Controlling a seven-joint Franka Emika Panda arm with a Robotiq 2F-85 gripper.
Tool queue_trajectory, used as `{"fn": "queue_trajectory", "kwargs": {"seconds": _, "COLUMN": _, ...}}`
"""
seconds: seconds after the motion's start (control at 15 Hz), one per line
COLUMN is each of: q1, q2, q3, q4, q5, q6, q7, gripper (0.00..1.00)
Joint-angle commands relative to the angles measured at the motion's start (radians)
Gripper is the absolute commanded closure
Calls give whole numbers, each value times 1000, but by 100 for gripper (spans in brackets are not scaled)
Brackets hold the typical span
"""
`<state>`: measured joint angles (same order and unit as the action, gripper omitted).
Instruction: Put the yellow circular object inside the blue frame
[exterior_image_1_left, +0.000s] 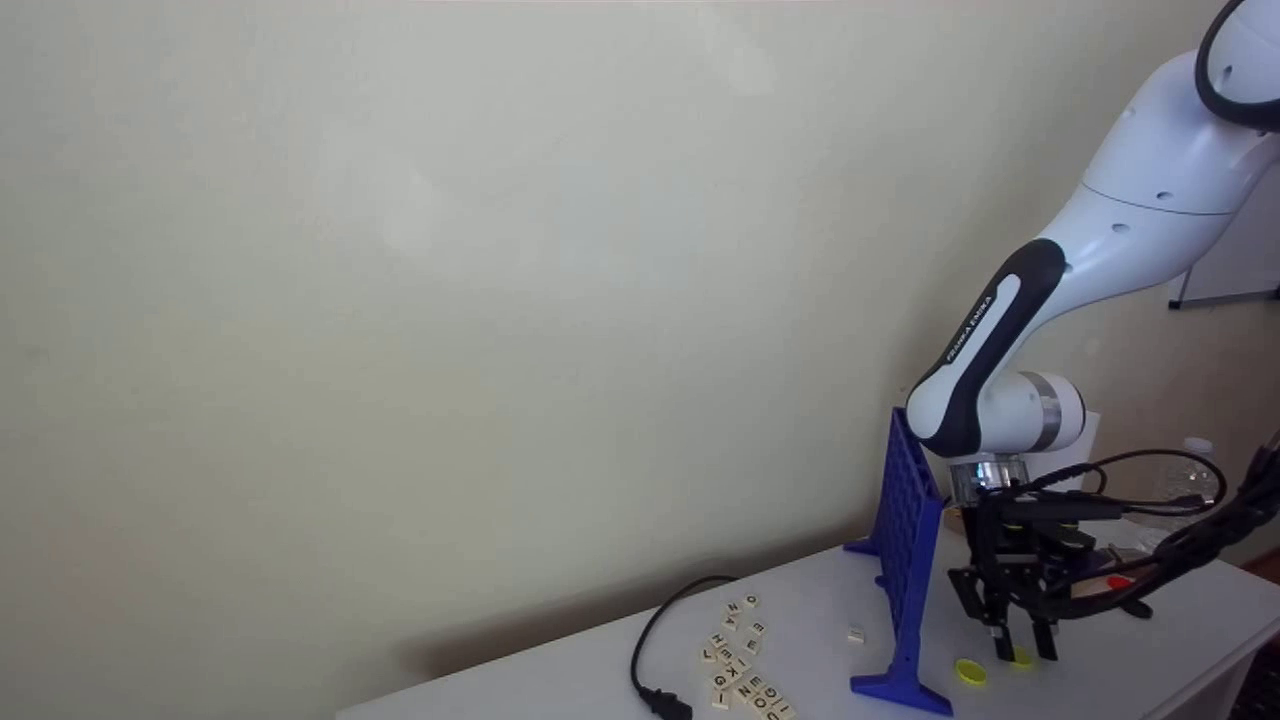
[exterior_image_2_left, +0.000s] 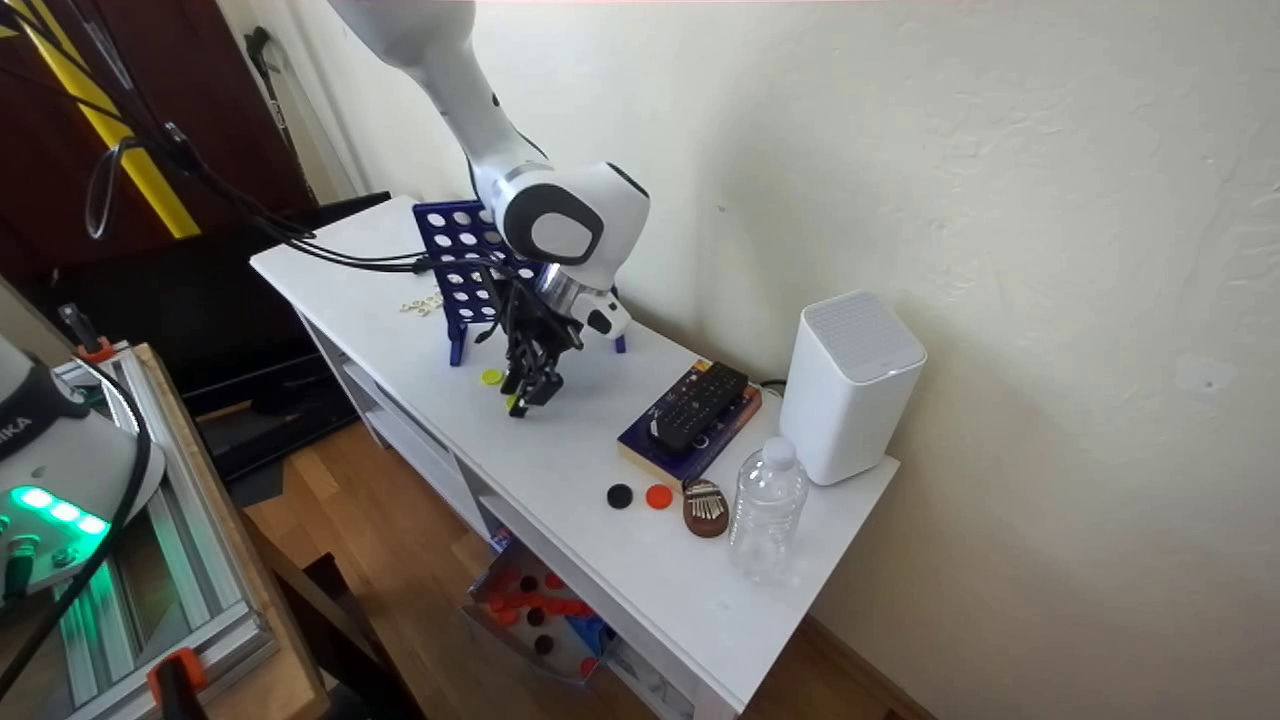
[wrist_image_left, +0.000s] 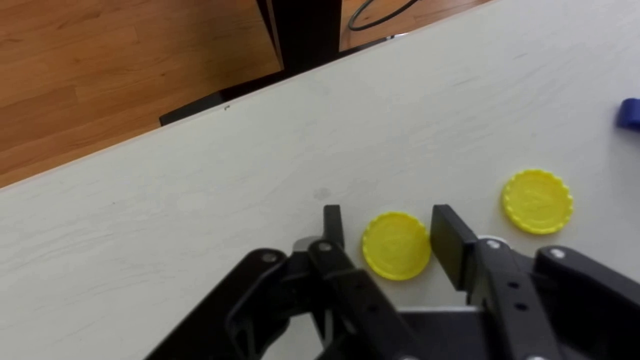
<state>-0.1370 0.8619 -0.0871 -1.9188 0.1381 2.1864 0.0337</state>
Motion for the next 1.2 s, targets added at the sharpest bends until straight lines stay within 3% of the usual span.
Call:
{"fn": "queue_trajectory", "kwargs": {"seconds": 0.0, "q1": 19, "q2": 42, "q3": -13, "q4": 35, "q5": -26, "q6": 10, "q7": 34, "gripper": 18}}
{"fn": "queue_trajectory", "kwargs": {"seconds": 0.13, "q1": 17, "q2": 36, "q3": -10, "q4": 27, "q5": -25, "q6": 30, "q7": 28, "gripper": 4}}
{"fn": "queue_trajectory", "kwargs": {"seconds": 0.33, "q1": 18, "q2": 37, "q3": -11, "q4": 28, "q5": -26, "q6": 39, "q7": 31, "gripper": 7}}
{"fn": "queue_trajectory", "kwargs": {"seconds": 0.4, "q1": 19, "q2": 38, "q3": -12, "q4": 28, "q5": -28, "q6": 41, "q7": 32, "gripper": 31}}
{"fn": "queue_trajectory", "kwargs": {"seconds": 0.53, "q1": 21, "q2": 39, "q3": -12, "q4": 29, "q5": -29, "q6": 42, "q7": 32, "gripper": 39}}
{"fn": "queue_trajectory", "kwargs": {"seconds": 1.0, "q1": 32, "q2": 39, "q3": -12, "q4": 31, "q5": -33, "q6": 46, "q7": 35, "gripper": 87}}
{"fn": "queue_trajectory", "kwargs": {"seconds": 1.13, "q1": 36, "q2": 37, "q3": -17, "q4": 29, "q5": -35, "q6": 45, "q7": 36, "gripper": 91}}
